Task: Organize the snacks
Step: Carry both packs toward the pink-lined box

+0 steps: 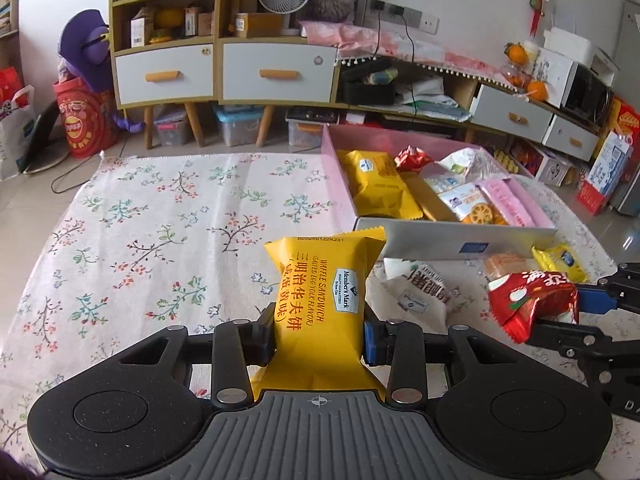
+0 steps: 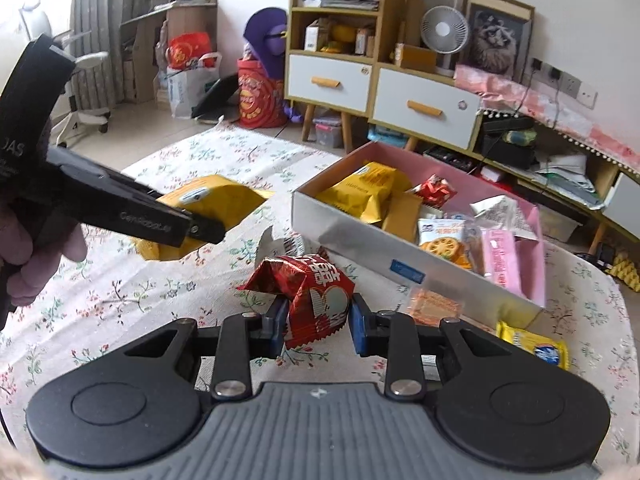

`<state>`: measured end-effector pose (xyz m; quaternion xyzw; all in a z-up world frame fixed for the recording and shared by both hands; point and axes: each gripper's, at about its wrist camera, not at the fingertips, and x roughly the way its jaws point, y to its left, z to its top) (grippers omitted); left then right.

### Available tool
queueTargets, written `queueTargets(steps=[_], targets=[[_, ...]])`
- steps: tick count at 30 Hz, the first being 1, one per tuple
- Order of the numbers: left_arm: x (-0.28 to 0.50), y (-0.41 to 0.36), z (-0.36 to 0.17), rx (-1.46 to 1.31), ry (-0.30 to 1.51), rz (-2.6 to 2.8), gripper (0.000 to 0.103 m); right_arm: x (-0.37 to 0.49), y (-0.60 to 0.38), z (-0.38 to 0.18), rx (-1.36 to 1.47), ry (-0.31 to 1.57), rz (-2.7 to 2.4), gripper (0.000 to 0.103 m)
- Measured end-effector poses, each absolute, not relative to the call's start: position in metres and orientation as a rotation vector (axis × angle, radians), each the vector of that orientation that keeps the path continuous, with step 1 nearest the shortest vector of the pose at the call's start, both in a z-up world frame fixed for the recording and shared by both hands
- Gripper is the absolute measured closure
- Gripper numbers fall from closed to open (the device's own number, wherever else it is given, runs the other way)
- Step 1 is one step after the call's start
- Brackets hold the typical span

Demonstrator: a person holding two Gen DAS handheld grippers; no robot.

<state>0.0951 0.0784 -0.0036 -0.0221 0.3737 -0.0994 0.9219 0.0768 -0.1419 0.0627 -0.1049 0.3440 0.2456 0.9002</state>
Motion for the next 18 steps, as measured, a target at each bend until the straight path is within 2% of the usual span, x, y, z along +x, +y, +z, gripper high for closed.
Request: queueTargets(steps=[18], targets=[[0.090,0.053,0.020,-0.060,0.712,-0.226,0.067,0.099,-0.175,0.086,-0.036,0.655,0.319,0.074]])
